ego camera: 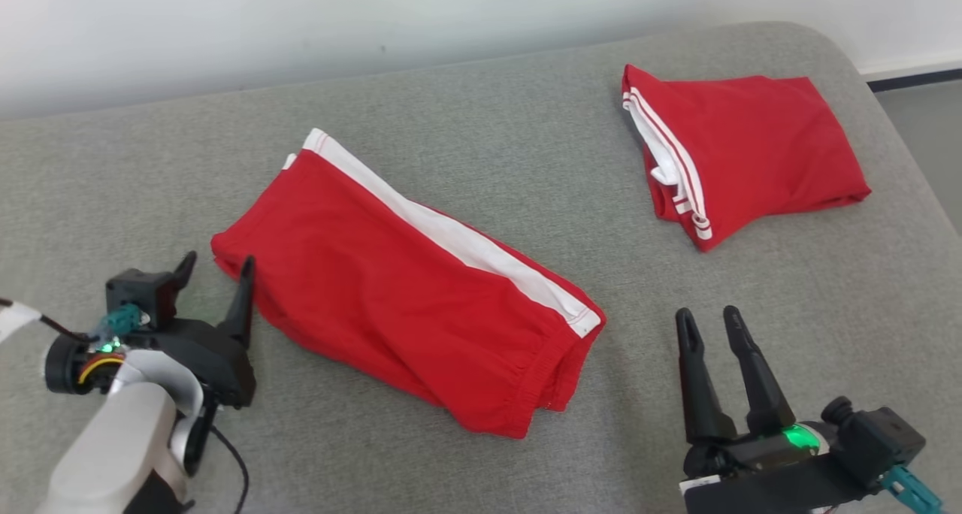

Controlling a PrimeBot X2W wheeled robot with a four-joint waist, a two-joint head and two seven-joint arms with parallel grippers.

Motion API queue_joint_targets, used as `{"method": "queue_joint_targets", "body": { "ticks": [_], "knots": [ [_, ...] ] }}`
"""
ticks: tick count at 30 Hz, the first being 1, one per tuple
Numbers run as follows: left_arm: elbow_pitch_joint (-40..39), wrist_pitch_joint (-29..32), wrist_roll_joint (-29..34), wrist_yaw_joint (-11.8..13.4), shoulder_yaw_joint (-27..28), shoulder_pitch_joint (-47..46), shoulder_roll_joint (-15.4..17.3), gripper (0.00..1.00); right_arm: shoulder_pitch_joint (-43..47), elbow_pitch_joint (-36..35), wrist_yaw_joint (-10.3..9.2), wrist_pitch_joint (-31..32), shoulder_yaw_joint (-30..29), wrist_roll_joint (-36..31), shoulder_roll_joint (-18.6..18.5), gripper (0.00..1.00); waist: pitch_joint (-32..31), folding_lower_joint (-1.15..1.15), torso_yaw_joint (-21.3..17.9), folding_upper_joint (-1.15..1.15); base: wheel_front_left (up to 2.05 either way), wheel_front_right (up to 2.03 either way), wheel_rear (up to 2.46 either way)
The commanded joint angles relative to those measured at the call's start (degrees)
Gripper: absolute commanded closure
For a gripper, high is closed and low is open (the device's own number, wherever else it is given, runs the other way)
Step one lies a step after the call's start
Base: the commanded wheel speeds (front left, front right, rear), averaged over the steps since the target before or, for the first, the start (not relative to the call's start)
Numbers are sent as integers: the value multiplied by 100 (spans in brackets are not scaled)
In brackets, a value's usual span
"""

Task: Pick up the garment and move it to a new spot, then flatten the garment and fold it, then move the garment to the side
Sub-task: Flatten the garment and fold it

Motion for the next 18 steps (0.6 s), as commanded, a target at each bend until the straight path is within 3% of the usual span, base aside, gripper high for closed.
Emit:
{"method": "queue_joint_targets", "body": {
  "ticks": [1, 9, 18],
  "knots": [
    [104, -36, 21, -15, 4, -80, -15, 0, 39, -4, -10, -8, 39, -75, 35, 0, 46, 0, -83, 0, 0, 0, 0],
    [892, -22, -47, -74, 3, -444, -60, 0, -35, 23, -10, -8, 146, -186, 137, 0, 228, 0, -392, 0, 0, 0, 0],
    [1775, 309, -29, 42, -96, -594, -150, 0, -88, 84, -10, -8, 203, -208, 148, 0, 214, 0, -478, 0, 0, 0, 0]
  ]
}}
